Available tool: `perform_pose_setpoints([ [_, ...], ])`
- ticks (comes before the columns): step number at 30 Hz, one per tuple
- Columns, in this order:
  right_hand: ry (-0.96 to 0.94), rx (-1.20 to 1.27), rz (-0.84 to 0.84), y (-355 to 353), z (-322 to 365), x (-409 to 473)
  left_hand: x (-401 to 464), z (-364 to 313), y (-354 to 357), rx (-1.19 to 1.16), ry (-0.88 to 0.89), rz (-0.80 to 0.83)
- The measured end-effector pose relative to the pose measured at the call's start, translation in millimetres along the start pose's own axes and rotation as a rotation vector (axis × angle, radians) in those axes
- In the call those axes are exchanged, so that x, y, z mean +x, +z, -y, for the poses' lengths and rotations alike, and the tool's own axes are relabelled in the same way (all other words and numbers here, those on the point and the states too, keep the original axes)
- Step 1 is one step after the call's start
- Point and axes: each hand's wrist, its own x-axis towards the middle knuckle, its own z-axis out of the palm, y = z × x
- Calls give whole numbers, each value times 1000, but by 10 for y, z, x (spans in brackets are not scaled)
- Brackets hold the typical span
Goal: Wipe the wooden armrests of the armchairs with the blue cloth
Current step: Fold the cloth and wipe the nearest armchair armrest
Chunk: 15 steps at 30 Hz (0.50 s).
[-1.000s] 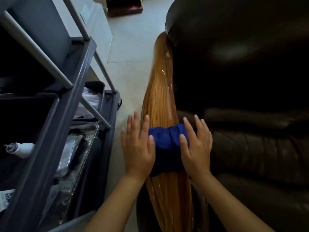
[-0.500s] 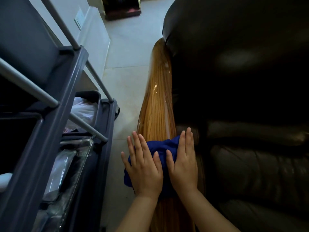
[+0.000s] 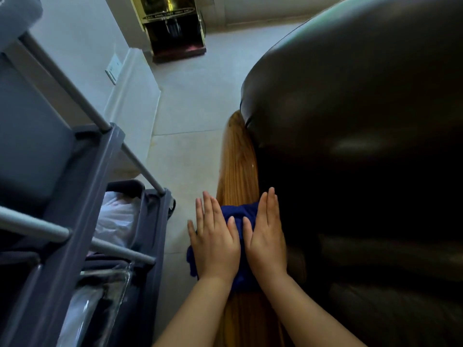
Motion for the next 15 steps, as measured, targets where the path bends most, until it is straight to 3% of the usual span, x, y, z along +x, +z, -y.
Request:
perform_pose_setpoints([
  [15,14,-180,-171,56,121,912,1077,-118,71,-98,90,17],
])
